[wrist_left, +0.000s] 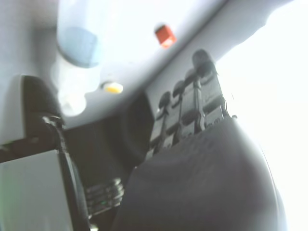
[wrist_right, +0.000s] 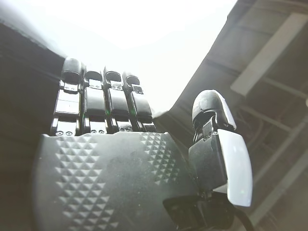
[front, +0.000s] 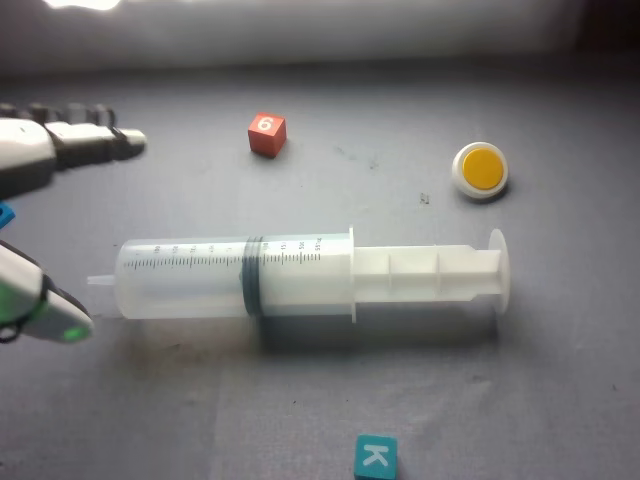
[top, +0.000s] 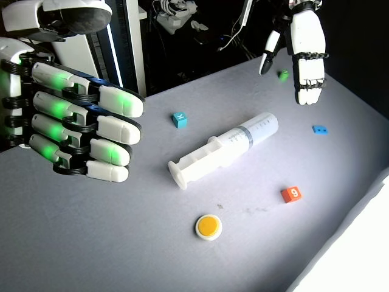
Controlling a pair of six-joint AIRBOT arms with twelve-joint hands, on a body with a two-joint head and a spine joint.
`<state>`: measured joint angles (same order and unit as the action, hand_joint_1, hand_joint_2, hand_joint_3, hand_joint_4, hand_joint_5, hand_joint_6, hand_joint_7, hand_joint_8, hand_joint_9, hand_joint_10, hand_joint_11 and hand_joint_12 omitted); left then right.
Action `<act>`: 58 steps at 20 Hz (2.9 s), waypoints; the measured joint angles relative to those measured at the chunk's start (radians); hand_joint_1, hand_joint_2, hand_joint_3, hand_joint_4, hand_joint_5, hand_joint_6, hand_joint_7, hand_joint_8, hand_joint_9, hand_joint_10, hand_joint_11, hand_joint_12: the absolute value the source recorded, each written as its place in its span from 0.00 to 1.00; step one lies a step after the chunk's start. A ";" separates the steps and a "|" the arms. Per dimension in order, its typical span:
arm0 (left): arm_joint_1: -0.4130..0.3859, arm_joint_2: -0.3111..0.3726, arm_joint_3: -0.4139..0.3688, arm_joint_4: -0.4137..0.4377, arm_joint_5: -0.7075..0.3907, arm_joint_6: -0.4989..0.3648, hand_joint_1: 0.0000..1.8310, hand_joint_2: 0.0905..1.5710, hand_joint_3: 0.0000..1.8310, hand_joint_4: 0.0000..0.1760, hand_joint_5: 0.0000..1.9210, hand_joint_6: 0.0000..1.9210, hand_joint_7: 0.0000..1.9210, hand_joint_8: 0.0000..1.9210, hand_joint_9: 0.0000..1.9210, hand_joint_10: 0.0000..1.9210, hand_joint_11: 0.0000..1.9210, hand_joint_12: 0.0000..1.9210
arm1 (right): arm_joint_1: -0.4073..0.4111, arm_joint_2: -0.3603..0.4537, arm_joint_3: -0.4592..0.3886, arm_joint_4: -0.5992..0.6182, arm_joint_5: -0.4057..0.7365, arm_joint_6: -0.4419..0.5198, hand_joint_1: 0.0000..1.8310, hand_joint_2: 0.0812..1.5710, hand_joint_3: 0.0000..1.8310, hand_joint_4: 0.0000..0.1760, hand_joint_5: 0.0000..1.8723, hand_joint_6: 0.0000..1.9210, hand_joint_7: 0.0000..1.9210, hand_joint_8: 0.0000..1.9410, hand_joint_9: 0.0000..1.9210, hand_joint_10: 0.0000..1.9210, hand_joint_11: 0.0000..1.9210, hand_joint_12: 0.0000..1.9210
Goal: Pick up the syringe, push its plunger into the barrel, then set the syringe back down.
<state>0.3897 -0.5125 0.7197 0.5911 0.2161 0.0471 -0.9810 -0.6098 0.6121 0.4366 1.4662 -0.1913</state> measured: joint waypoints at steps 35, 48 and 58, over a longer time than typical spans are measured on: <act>-0.072 -0.401 0.135 -0.064 0.346 -0.018 0.60 0.54 0.00 0.00 0.09 0.01 0.08 0.00 0.07 0.00 0.00 0.27 | 0.051 0.000 -0.094 0.027 -0.006 0.058 0.00 0.77 0.00 0.00 0.07 0.00 0.06 0.00 0.05 0.00 0.00 0.18; -0.016 -0.478 0.193 -0.050 0.312 -0.020 0.59 0.55 0.00 0.00 0.10 0.01 0.08 0.00 0.08 0.00 0.00 0.32 | 0.018 -0.020 -0.061 0.038 -0.008 0.163 0.00 0.78 0.00 0.00 0.06 0.00 0.06 0.00 0.05 0.00 0.00 0.17; 0.040 -0.528 0.261 -0.055 0.289 -0.023 0.60 0.54 0.00 0.00 0.07 0.00 0.06 0.00 0.07 0.00 0.00 0.27 | 0.019 -0.065 -0.040 0.077 -0.063 -0.059 0.00 0.78 0.00 0.00 0.05 0.00 0.05 0.00 0.04 0.00 0.00 0.14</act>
<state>0.4294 -1.0409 0.9810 0.5362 0.5049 0.0238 -0.9619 -0.6746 0.5720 0.5133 1.4033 -0.2501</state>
